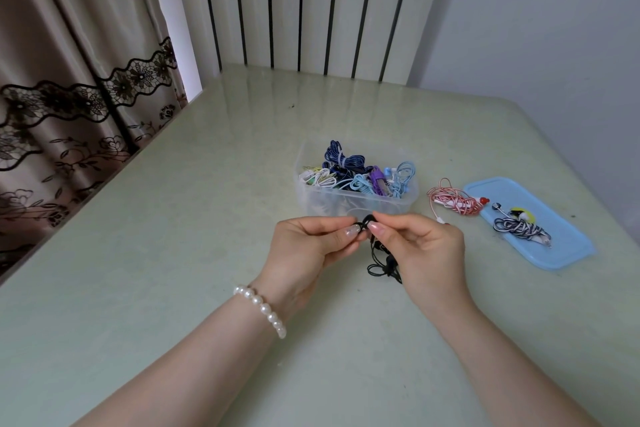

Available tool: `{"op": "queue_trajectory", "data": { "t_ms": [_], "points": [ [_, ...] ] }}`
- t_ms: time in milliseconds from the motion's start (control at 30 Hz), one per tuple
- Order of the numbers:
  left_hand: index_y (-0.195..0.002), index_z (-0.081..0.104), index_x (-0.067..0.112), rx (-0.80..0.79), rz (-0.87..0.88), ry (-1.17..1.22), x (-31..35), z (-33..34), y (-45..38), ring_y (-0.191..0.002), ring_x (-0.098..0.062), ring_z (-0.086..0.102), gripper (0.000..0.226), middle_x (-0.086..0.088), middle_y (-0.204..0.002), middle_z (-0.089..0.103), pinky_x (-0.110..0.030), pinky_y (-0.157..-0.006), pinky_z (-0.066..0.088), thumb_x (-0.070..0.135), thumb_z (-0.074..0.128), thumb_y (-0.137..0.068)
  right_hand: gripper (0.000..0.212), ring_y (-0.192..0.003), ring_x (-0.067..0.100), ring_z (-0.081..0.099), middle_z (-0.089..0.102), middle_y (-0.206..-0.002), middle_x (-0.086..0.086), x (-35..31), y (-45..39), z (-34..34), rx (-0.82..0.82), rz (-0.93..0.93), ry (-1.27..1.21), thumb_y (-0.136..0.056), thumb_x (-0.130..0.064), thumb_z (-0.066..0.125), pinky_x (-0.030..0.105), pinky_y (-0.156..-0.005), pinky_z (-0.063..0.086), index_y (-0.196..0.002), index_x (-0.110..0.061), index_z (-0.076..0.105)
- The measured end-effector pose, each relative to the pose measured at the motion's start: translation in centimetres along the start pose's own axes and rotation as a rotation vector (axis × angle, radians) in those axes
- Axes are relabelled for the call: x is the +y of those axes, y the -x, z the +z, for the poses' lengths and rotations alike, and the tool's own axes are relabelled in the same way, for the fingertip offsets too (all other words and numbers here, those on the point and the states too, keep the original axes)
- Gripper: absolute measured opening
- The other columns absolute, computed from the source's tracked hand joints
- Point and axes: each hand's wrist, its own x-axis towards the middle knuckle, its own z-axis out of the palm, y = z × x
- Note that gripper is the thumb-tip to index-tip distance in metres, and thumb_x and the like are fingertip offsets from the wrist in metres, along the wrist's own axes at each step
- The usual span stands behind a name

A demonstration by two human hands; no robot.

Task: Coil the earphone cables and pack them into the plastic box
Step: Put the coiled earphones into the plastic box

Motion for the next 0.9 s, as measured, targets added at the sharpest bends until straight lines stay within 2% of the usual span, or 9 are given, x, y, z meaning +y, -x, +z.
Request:
{"op": "queue_trajectory", "data": {
  "t_ms": [133, 333, 400, 533, 700, 900],
  "points": [
    [-0.083, 0.066, -0.008, -0.009, 0.007, -0.002, -0.12, 0.13, 0.02, -0.069, -0.019, 0.070, 0.011, -0.015, -0.073, 0.071, -0.022, -0.068, 0.057, -0.013, 0.059, -0.076, 0.033, -0.067, 0.000, 0.065, 0.068, -0.068, -0.025, 0.17, 0.01, -0.03, 0.002, -0.033, 0.027, -0.075, 0.001, 0.069, 0.016, -0.069, 0.052, -0.077, -0.031, 0.067],
    [-0.082, 0.066, -0.006, -0.004, -0.004, 0.006, -0.04, 0.23, 0.22, -0.069, -0.020, 0.071, 0.012, -0.014, -0.073, 0.072, -0.022, -0.067, 0.058, -0.014, 0.058, -0.077, 0.033, -0.071, 0.008, 0.067, 0.070, -0.071, -0.022, 0.25, 0.08, -0.05, 0.000, -0.082, 0.068, -0.075, -0.002, 0.071, 0.025, -0.071, 0.054, -0.079, -0.035, 0.068],
    [-0.083, 0.066, -0.006, -0.001, -0.021, 0.020, 0.02, 0.25, 0.32, -0.070, -0.021, 0.071, 0.013, -0.015, -0.075, 0.072, -0.022, -0.067, 0.058, -0.014, 0.057, -0.077, 0.034, -0.071, 0.006, 0.066, 0.069, -0.074, -0.023, 0.37, 0.05, -0.04, 0.014, -0.089, 0.083, -0.074, -0.003, 0.071, 0.021, -0.070, 0.053, -0.080, -0.037, 0.069],
    [-0.086, 0.064, -0.008, 0.009, -0.077, 0.081, 0.27, 0.19, 0.40, -0.071, -0.022, 0.071, 0.013, -0.017, -0.077, 0.071, -0.022, -0.064, 0.058, -0.014, 0.057, -0.077, 0.030, -0.073, 0.000, 0.064, 0.067, -0.071, -0.024, 0.55, -0.03, -0.02, 0.020, -0.103, 0.119, -0.073, -0.001, 0.072, 0.010, -0.069, 0.047, -0.086, -0.028, 0.069],
    [-0.084, 0.064, -0.007, 0.021, -0.075, 0.057, 0.35, 0.33, 0.55, -0.068, -0.020, 0.071, 0.013, -0.015, -0.073, 0.071, -0.021, -0.061, 0.058, -0.014, 0.058, -0.076, 0.018, -0.070, 0.010, 0.063, 0.065, -0.074, -0.016, 0.40, 0.05, 0.26, 0.034, -0.155, 0.168, -0.072, -0.012, 0.067, 0.016, -0.064, 0.047, -0.088, -0.018, 0.071],
    [-0.081, 0.065, -0.006, 0.056, -0.049, 0.024, 0.17, 0.49, 0.57, -0.066, -0.020, 0.071, 0.012, -0.015, -0.070, 0.071, -0.020, -0.058, 0.057, -0.015, 0.060, -0.075, 0.013, -0.069, 0.007, 0.061, 0.067, -0.074, -0.006, 0.78, 0.17, 0.55, 0.047, -0.219, 0.264, -0.073, -0.005, 0.066, 0.015, -0.063, 0.047, -0.083, -0.008, 0.074]
  ]
}}
